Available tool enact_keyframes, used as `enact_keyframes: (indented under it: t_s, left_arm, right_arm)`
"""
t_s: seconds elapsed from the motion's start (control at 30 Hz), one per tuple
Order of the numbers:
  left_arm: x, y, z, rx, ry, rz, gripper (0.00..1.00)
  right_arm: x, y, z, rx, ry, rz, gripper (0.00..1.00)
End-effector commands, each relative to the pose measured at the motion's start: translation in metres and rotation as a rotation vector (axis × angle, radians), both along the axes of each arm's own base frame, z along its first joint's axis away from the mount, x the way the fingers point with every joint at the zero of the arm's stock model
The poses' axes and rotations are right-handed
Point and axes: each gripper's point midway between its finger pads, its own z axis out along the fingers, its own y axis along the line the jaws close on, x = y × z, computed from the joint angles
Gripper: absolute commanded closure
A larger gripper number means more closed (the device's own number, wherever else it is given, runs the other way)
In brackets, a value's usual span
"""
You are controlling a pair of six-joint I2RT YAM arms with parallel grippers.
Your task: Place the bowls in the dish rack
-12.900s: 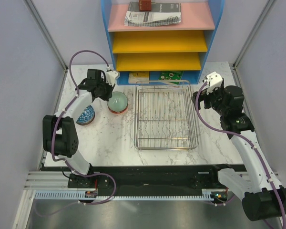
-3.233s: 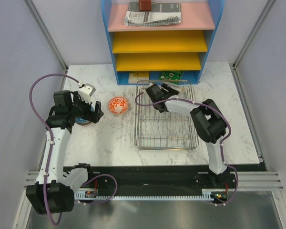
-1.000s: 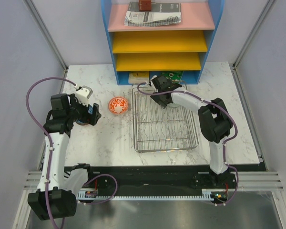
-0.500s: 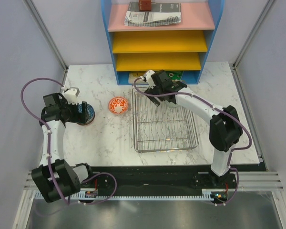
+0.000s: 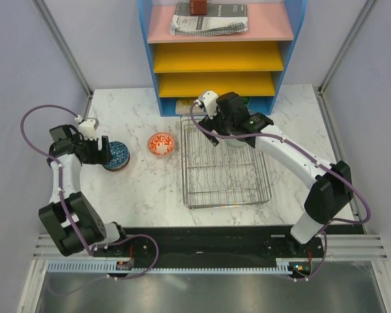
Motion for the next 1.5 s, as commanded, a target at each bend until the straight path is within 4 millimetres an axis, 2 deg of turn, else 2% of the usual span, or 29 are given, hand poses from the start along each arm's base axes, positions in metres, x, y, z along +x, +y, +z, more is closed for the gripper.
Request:
enact_keyframes:
  t_s: [0.0, 0.13, 0.23, 0.27, 0.37, 0.83, 1.07, 1.17, 1.27, 1.47]
  left_arm:
    - [0.023, 0.009, 0.012, 0.03, -0.069, -0.041, 0.18]
    - [0.033, 0.015, 0.012, 0.029, -0.068, -0.034, 0.23]
    - [0.04, 0.018, 0.013, 0.024, -0.07, -0.027, 0.32]
    - [0.041, 0.017, 0.013, 0.016, -0.068, -0.026, 0.38]
    - [0.045, 0.018, 0.014, 0.006, -0.072, -0.023, 0.45]
    - [0.051, 0.026, -0.008, 0.011, -0.034, -0.001, 0.48]
    - [0.054, 0.027, -0.015, -0.005, -0.02, 0.005, 0.65]
    - [0.054, 0.026, -0.014, -0.009, -0.025, 0.004, 0.66]
    - [0.054, 0.026, -0.014, -0.007, -0.024, 0.005, 0.79]
    - [0.055, 0.026, -0.01, -0.004, -0.035, 0.006, 0.91]
  right_arm:
    - [-0.016, 0.004, 0.003, 0.04, 0.021, 0.036, 0.02]
    - [-0.021, 0.003, 0.001, 0.044, 0.027, 0.044, 0.02]
    - [-0.023, 0.003, 0.0, 0.046, 0.033, 0.048, 0.02]
    - [-0.023, 0.003, 0.001, 0.049, 0.034, 0.049, 0.02]
    - [-0.025, 0.005, -0.001, 0.055, 0.043, 0.054, 0.02]
    - [-0.031, 0.012, -0.008, 0.084, 0.083, 0.081, 0.02]
    - [-0.033, 0.011, -0.011, 0.082, 0.088, 0.081, 0.02]
    - [-0.033, 0.011, -0.012, 0.082, 0.092, 0.081, 0.02]
    - [-0.033, 0.012, -0.013, 0.084, 0.095, 0.081, 0.02]
    - [-0.032, 0.012, -0.013, 0.086, 0.096, 0.079, 0.02]
